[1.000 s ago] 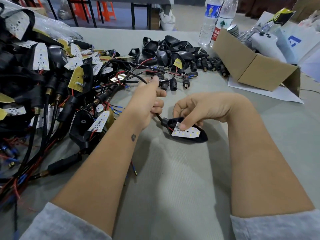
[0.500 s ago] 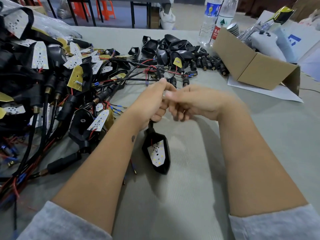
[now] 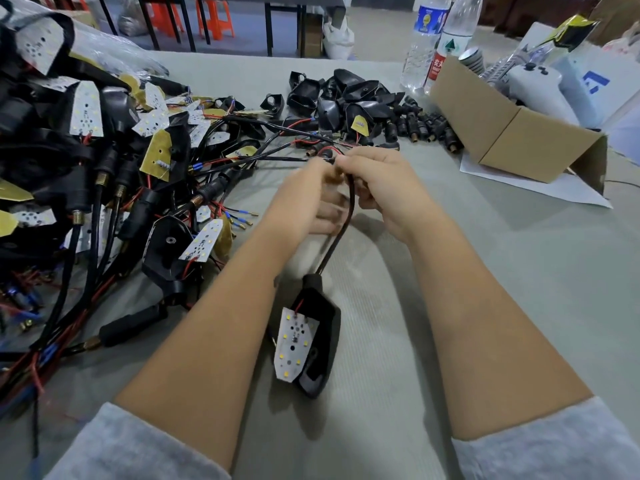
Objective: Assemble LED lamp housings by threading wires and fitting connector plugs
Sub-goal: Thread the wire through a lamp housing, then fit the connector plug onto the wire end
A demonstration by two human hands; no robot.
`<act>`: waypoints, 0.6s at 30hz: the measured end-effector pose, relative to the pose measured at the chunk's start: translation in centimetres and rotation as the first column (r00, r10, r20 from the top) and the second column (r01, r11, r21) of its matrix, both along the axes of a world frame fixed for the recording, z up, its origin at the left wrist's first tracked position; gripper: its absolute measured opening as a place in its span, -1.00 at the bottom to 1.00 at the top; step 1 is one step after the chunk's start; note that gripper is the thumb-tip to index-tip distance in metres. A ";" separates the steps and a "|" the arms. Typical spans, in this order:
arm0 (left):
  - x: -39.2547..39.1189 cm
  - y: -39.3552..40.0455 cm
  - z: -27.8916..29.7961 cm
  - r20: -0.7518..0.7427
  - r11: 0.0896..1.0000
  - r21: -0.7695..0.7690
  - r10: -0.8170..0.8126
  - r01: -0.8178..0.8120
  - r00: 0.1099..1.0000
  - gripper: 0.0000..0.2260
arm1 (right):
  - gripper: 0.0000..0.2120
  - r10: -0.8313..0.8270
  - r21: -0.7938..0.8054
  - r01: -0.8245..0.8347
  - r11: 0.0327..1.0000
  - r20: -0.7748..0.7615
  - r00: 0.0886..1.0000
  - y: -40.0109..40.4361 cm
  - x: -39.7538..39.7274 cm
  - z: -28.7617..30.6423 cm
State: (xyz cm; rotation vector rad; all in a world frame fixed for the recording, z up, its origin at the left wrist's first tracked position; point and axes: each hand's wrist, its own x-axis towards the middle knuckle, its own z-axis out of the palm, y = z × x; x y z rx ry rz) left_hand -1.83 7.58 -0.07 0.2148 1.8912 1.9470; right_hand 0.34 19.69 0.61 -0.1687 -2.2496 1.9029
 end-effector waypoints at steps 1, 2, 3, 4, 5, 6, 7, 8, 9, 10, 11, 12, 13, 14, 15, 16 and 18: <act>-0.4 -0.2 -0.1 0.045 0.997 0.061 0.049 -0.052 0.998 -0.68 | -0.76 0.012 0.003 -0.012 1.000 0.018 1.000 0.0 0.1 0.1; -0.7 -0.4 -0.2 0.073 0.990 0.108 0.082 -0.089 0.994 -0.64 | -0.75 0.042 0.008 -0.042 0.999 0.034 0.999 0.0 0.1 0.3; -0.9 -0.5 -0.3 0.084 0.983 0.149 0.098 -0.110 0.992 -0.63 | -0.75 0.082 0.029 -0.084 0.996 0.049 0.995 -0.1 0.3 0.3; -1.0 -0.6 -0.4 0.085 0.974 0.192 0.106 -0.121 0.991 -0.64 | -0.75 0.124 0.065 -0.129 0.990 0.068 0.990 -0.3 0.3 0.3; -1.0 -0.6 -0.5 0.080 0.963 0.234 0.120 -0.136 0.990 -0.67 | -0.75 0.160 0.107 -0.169 0.980 0.091 0.983 -0.5 0.4 0.3; -1.0 -0.6 -0.5 0.073 0.951 0.266 0.145 -0.159 0.987 -0.70 | -0.75 0.184 0.150 -0.200 0.968 0.116 0.976 -0.7 0.4 0.3; -1.1 -0.6 -0.6 0.057 0.942 0.280 0.176 -0.185 0.983 -0.72 | -0.76 0.195 0.184 -0.220 0.958 0.143 0.970 -0.9 0.4 0.4; -1.1 -0.6 -0.6 0.034 0.940 0.274 0.203 -0.204 0.979 -0.74 | -0.76 0.194 0.207 -0.228 0.951 0.171 0.966 -1.0 0.4 0.4; -1.1 -0.5 -0.7 0.010 0.941 0.258 0.223 -0.218 0.975 -0.75 | -0.75 0.187 0.218 -0.228 0.949 0.194 0.963 -1.0 0.3 0.4; -1.1 -0.4 -0.7 -0.006 0.942 0.244 0.239 -0.230 0.971 -0.75 | -0.74 0.179 0.220 -0.225 0.949 0.210 0.961 -0.9 0.3 0.3; -1.0 -0.3 -0.8 -0.013 0.940 0.237 0.254 -0.244 0.967 -0.75 | -0.74 0.177 0.221 -0.226 0.949 0.222 0.959 -0.8 0.3 0.3; -1.0 -0.3 -0.9 -0.015 0.937 0.237 0.269 -0.258 0.963 -0.74 | -0.74 0.183 0.224 -0.235 0.946 0.230 0.956 -0.7 0.3 0.2; -1.0 -0.2 -1.0 -0.016 0.930 0.243 0.287 -0.275 0.958 -0.74 | -0.74 0.188 0.222 -0.241 0.945 0.235 0.954 -0.6 0.3 0.2; -1.0 -0.3 -1.0 -0.011 0.917 0.264 0.312 -0.298 0.950 -0.74 | -0.73 0.174 0.216 -0.224 0.950 0.228 0.958 -0.6 0.2 0.1; -1.2 -0.3 -1.0 0.005 0.897 0.296 0.342 -0.328 0.940 -0.74 | -0.73 0.129 0.206 -0.172 0.963 0.208 0.970 -0.7 0.0 -0.1; -1.4 -0.4 -1.1 0.027 0.874 0.328 0.371 -0.358 0.928 -0.74 | -0.75 0.048 0.222 -0.085 0.971 0.167 0.985 -0.6 -0.2 -0.4; -1.7 -0.5 -1.3 0.065 0.847 0.358 0.398 -0.393 0.915 -0.75 | -0.85 -0.166 0.319 0.148 0.936 0.030 0.986 -0.2 -0.7 -1.2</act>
